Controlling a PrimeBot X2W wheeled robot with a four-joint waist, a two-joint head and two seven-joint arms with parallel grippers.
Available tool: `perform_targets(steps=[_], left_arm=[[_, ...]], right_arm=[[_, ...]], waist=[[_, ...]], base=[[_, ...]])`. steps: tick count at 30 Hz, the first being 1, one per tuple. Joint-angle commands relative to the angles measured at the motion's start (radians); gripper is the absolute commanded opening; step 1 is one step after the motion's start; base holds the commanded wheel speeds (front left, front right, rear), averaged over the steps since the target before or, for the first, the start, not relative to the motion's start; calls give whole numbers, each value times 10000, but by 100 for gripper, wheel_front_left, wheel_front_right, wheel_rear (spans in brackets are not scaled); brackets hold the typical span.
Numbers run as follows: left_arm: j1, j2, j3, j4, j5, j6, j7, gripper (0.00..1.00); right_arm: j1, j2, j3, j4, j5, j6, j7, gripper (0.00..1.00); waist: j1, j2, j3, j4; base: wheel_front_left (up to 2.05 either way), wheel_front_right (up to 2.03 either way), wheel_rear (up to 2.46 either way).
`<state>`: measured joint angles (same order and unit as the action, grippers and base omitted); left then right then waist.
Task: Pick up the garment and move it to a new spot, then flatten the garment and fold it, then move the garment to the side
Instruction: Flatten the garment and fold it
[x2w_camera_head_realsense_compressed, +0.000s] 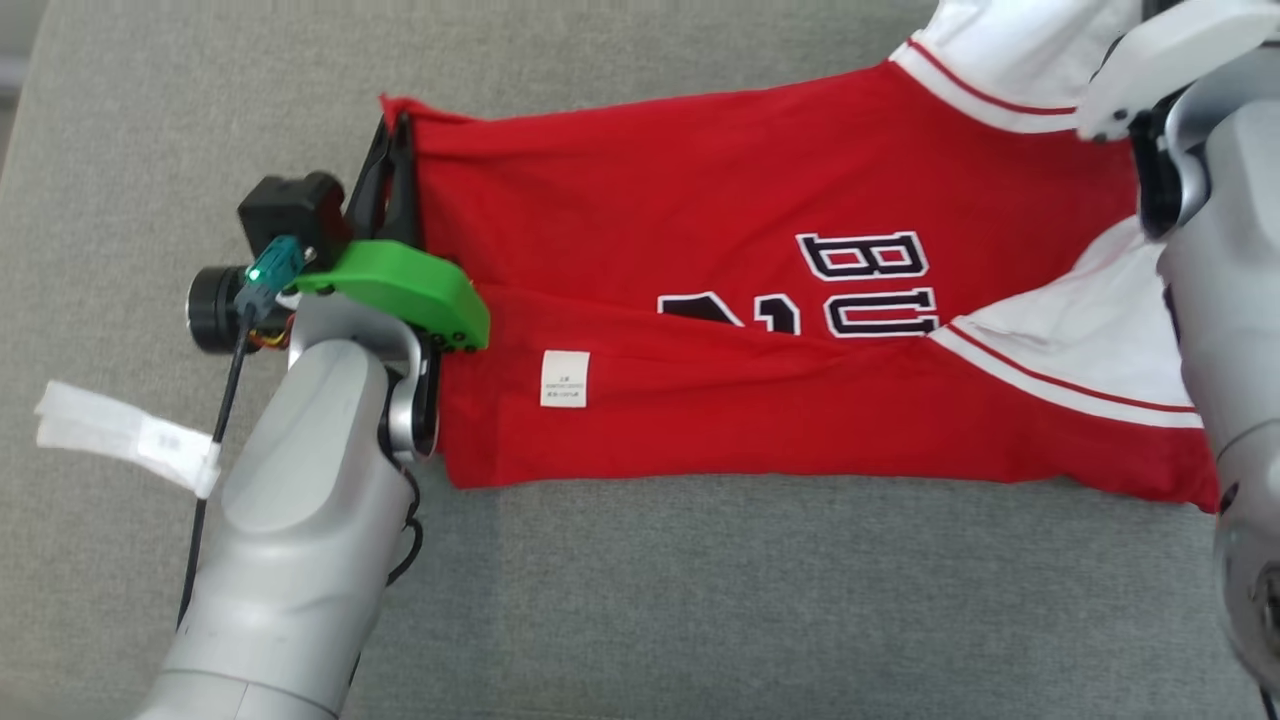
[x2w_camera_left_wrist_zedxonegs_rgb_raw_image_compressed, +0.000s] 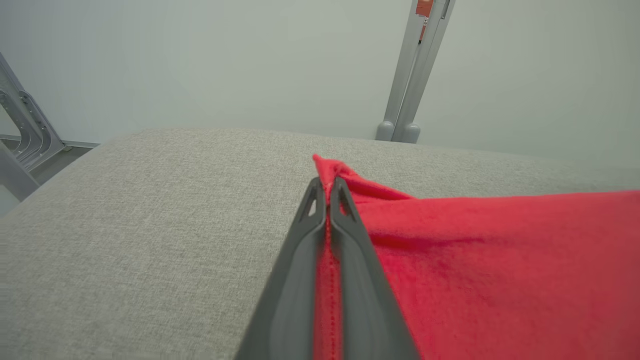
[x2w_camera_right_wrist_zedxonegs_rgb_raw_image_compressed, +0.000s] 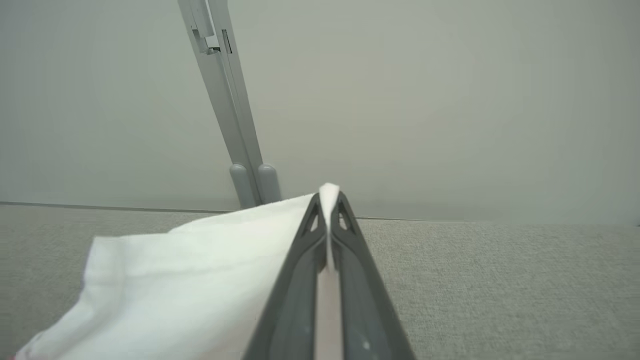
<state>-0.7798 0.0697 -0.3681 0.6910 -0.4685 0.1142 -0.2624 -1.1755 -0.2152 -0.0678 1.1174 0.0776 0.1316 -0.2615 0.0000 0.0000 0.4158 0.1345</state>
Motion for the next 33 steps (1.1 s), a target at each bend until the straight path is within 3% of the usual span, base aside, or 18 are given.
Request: perform_targets(steps=[1, 11, 24, 26, 28, 29, 30, 31, 33], left_arm=[[338, 81, 187, 37, 208, -67, -26, 0], [1815, 20, 999, 546, 787, -444, -26, 0], [3832, -127, 1623, 686, 974, -536, -26, 0], [4061, -147, 1640, 724, 979, -560, -26, 11], [4211, -155, 1642, 732, 1020, -562, -26, 29], [4268, -159, 1650, 709, 1030, -562, -26, 67], [4325, -162, 1670, 683, 1043, -529, -26, 100], [4398, -157, 1718, 608, 1059, -456, -26, 100], [4570, -163, 1765, 278, 1019, -352, -26, 100]], right_arm=[[586, 46, 106, -356, 201, -20, -36, 0], [3627, 269, 1059, -2533, 2232, -18, -42, 0], [6616, 79, 2032, -2949, 4424, -18, -38, 0], [6824, 86, 2068, -2874, 4556, -18, -38, 0], [6939, 121, 2081, -2756, 4695, -18, -16, 0], [6975, 122, 2090, -2672, 4754, -18, 14, 0], [7003, 134, 2102, -2578, 4798, -18, 58, 26], [6995, 132, 2117, -2505, 4836, -18, 85, 97], [6914, 105, 2149, -2430, 4845, -18, 75, 100]], waist=[[0, 0, -660, -596], [0, 0, -1730, -1210], [0, 0, -2634, -1372], [0, 0, -2704, -1367], [0, 0, -2743, -1365], [0, 0, -2758, -1358], [0, 0, -2769, -1349], [0, 0, -2772, -1338], [0, 0, -2780, -1328]], base=[[0, 0, 0], [0, 0, 0], [0, 0, 0], [0, 0, 0], [0, 0, 0], [0, 0, 0], [0, 0, 0], [0, 0, 0], [0, 0, 0]])
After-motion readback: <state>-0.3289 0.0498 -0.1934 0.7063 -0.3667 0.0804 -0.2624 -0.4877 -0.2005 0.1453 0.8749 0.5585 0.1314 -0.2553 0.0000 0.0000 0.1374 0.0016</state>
